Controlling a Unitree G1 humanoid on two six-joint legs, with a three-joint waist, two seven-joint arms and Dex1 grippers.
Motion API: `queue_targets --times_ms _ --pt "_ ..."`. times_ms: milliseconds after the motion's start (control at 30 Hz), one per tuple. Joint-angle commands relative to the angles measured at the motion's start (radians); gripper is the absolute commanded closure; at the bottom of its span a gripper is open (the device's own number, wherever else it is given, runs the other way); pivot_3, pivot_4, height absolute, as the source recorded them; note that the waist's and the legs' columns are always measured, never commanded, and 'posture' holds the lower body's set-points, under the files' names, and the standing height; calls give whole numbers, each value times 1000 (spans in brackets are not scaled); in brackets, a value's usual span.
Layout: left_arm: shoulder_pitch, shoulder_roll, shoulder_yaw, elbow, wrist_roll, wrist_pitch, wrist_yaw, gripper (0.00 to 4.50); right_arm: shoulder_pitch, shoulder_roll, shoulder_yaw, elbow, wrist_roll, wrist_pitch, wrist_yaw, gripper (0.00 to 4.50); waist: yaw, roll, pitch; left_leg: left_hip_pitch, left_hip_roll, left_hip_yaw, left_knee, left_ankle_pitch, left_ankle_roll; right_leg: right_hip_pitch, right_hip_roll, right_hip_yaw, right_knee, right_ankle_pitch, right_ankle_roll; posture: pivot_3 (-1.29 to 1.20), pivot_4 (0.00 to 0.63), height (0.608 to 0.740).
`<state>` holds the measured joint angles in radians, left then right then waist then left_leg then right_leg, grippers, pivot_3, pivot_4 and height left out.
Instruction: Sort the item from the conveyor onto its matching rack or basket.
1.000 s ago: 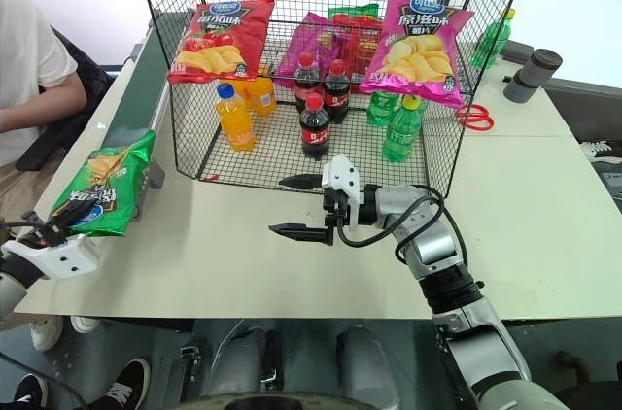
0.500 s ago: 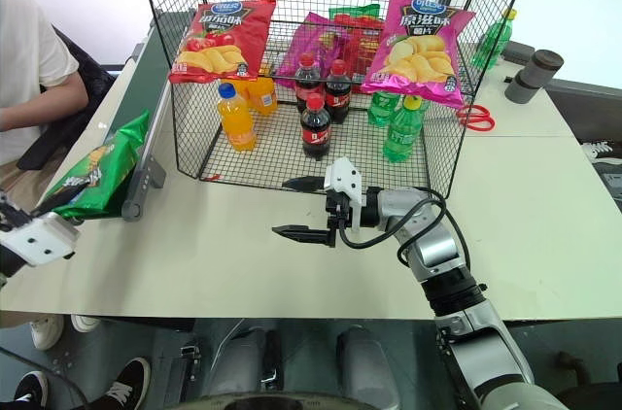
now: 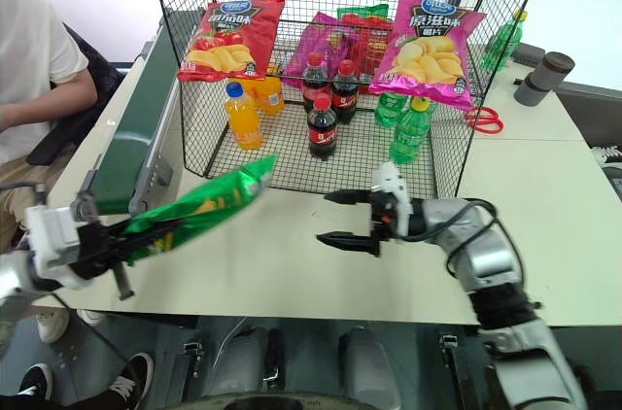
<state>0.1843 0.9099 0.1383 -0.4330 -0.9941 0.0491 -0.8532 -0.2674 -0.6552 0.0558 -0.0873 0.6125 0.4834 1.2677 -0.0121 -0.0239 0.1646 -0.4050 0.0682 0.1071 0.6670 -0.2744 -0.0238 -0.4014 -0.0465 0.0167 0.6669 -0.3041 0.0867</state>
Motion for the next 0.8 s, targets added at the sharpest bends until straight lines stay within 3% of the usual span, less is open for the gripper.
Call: queue_targets --times_ms 33,133,300,433,667,800 --pt "-134 -61 -29 11 -193 186 5 4354 40 -50 -69 -104 124 135 -1 0 -5 0 0 2 0 0 0 0 0 2 0 0 0 0 0 0 150 740" --pt "-271 -118 -62 73 -284 327 -51 4354 85 -56 -146 -110 259 287 -52 0 -5 1 0 8 0 -1 -2 0 0 7 2 1 0 0 0 0 150 740" --pt "-380 -160 -53 136 -477 575 -102 4354 53 0 -228 -112 351 351 -161 0 -8 0 0 10 -1 0 -2 0 0 9 2 3 -1 0 0 0 150 740" --pt "-477 -241 -60 218 -580 705 -83 4354 30 0 -253 -105 372 365 -168 0 0 0 0 10 -1 -1 -2 0 0 9 2 3 -1 0 0 0 150 740" --pt "-550 -335 -49 287 -505 765 -66 4354 -48 91 -311 -179 707 520 -314 0 -7 0 0 8 -1 -2 -2 0 0 8 2 3 -2 -1 0 0 150 740" --pt "-557 -359 -41 290 -444 776 -82 4354 -99 112 -288 -189 757 550 -368 0 -4 0 0 8 -1 -3 -2 0 0 8 3 2 -2 0 0 0 150 740"
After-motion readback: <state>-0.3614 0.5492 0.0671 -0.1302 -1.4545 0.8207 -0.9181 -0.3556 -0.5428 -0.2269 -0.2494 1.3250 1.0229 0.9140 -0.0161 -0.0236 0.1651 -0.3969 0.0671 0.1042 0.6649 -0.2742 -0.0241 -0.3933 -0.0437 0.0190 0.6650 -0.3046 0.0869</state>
